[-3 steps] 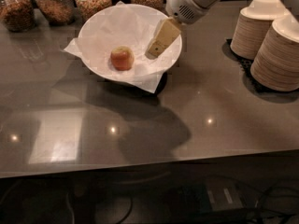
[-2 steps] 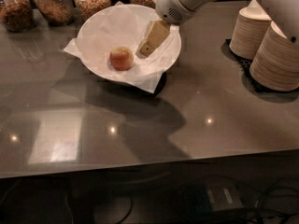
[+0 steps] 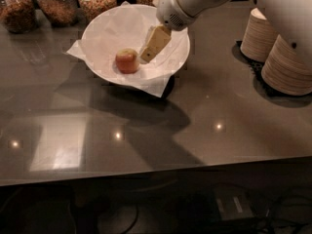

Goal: Pick apple from white bowl

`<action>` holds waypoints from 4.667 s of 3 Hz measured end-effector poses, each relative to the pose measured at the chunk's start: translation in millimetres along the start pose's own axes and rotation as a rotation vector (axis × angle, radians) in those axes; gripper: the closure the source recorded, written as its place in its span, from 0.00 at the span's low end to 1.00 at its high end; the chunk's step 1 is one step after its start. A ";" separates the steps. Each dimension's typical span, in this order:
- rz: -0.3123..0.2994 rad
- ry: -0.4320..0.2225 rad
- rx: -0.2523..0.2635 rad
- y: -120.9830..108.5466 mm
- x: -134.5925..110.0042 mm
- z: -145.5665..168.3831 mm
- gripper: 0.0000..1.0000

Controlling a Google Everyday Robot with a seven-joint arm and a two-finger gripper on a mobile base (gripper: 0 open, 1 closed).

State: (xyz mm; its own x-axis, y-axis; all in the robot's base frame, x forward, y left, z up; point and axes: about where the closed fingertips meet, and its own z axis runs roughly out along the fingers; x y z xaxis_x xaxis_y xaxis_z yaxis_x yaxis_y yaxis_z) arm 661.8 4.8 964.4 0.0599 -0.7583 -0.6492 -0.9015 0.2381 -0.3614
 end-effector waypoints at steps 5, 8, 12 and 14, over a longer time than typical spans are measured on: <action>-0.013 -0.101 -0.098 14.8 -11.7 81.3 0.34; 0.027 -0.083 -0.137 18.9 7.9 107.7 0.30; 0.045 -0.065 -0.168 21.9 19.8 129.3 0.51; 0.000 -0.111 -0.152 20.7 -1.4 112.9 0.97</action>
Offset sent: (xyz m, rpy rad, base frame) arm 0.0220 0.0536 -0.0264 0.0839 -0.0172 0.0978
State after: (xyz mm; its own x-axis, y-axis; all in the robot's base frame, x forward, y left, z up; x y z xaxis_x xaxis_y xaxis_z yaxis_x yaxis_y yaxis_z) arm 691.5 79.3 882.2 0.0994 -0.6846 -0.7221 -0.9553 0.1374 -0.2618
